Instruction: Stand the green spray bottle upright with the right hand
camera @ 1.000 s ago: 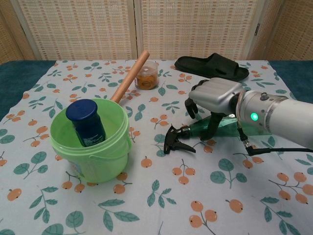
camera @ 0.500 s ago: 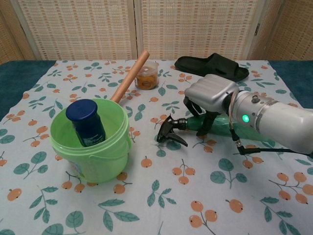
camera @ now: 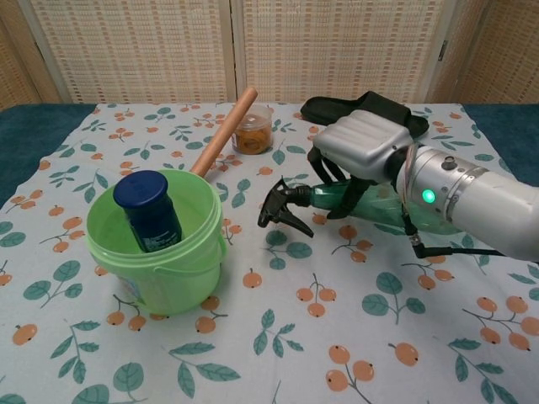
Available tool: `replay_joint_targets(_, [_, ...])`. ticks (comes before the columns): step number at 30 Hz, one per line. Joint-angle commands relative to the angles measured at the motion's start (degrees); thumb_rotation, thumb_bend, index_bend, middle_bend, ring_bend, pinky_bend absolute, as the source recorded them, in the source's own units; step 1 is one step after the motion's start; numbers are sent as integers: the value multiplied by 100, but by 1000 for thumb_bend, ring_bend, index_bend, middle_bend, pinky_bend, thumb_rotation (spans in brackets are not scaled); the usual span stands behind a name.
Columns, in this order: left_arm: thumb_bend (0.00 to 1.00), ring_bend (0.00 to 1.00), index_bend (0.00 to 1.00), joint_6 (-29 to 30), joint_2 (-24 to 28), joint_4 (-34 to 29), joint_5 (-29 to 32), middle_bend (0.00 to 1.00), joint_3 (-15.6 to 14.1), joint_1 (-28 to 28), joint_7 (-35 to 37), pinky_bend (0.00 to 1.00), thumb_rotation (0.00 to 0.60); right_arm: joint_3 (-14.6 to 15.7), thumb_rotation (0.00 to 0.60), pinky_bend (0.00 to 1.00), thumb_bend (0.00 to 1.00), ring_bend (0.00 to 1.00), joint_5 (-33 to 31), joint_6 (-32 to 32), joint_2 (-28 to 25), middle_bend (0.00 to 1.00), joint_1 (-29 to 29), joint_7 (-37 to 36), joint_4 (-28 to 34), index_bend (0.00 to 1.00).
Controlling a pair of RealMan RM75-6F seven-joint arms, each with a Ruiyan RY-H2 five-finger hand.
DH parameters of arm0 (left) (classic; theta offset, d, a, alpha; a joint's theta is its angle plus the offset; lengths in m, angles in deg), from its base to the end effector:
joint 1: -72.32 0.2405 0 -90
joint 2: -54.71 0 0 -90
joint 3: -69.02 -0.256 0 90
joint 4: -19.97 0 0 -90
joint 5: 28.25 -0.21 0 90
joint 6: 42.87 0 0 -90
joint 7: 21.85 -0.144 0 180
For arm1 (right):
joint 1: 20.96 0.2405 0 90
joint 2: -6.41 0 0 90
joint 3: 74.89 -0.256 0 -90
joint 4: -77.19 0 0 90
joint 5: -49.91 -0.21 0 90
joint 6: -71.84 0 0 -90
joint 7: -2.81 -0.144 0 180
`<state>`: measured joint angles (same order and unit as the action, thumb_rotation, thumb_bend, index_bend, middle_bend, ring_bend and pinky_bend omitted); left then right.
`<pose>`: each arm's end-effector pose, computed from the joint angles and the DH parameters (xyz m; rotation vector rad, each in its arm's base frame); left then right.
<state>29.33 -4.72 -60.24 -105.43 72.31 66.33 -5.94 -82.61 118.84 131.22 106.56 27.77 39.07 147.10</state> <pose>-0.3864 0.1889 0.2038 -1.2707 -1.0838 -0.7228 -0.1180 -0.3593 -0.0585 1.9587 -0.4207 0.8048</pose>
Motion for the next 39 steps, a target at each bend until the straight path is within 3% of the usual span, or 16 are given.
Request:
replay_joint_targets(1, [254,0,0,-18,14,29,-1,0,-2,-3,47,0,600,-375,600,740,211,562,1325,1674,19,608,-349,-2746,-96,803])
replay_joint_targets(4, [254,0,0,-57,-7,75,-8,0,-9,-23,68,0,600,-742,600,753,216,572,1780,2944,244,616,-590,-4902,-583,807])
replay_joint_targets(7, [254,0,0,8,-42,54,-106,0,-3,-54,47,0,600,-1109,600,752,218,566,1750,3673,516,616,-759,-6579,-1174,794])
replay_joint_targets(11, [253,0,0,50,-142,135,-147,0,-3,-67,33,0,600,-1382,600,750,222,554,1235,3524,721,616,-1047,-8735,-1391,780])
replay_joint_targets(15, [254,0,0,42,-263,228,-146,0,8,-101,-16,0,600,-1450,600,743,234,553,926,3074,633,616,-1316,-10222,-1309,783])
replay_joint_targets(23, [252,0,0,224,-481,441,-283,0,19,-106,86,0,600,-1095,600,742,241,553,1169,2763,855,616,-1397,-10785,-2388,791])
replay_joint_targets(32, [253,0,0,410,-566,607,-342,0,59,-70,344,0,600,-634,600,742,241,554,1721,3053,1421,616,-1237,-10389,-3731,795])
replay_joint_targets(39, [253,0,0,452,-529,604,-418,0,27,-58,484,0,600,-484,600,742,241,554,1823,3079,1683,616,-1192,-10381,-4189,795])
